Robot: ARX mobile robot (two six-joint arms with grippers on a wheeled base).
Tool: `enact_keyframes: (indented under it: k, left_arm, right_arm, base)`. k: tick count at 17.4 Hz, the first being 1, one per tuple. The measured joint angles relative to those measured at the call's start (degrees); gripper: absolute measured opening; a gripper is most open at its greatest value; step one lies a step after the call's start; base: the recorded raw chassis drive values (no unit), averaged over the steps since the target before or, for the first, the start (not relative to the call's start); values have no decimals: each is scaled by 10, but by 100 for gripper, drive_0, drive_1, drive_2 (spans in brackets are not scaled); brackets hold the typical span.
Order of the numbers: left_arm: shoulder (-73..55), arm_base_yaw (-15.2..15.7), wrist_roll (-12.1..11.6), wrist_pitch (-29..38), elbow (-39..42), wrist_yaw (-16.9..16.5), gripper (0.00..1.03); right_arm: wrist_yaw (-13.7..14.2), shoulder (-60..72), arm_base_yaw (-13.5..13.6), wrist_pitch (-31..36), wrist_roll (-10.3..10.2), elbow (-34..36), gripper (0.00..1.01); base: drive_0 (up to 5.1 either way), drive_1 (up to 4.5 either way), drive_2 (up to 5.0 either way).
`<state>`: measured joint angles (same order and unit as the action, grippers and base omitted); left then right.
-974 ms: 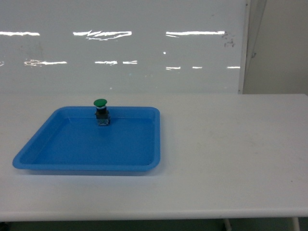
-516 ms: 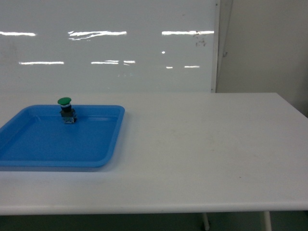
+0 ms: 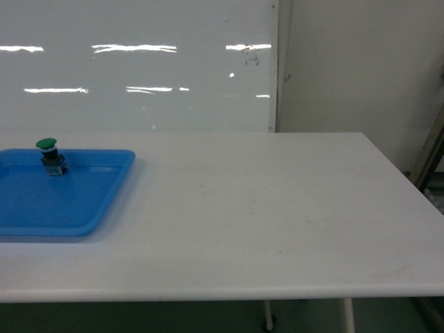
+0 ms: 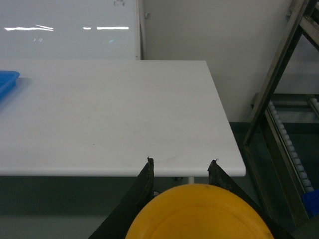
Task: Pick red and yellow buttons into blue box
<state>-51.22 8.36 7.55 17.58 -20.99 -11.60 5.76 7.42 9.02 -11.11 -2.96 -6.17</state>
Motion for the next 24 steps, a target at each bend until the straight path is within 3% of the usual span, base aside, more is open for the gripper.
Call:
enact_keyframes:
  k: [24]
  left_arm:
    - [0,-1,0,-2,0,0,25]
  right_arm:
    - [0,1,0,0,0,-1,28]
  base:
    - [502,-242,-242]
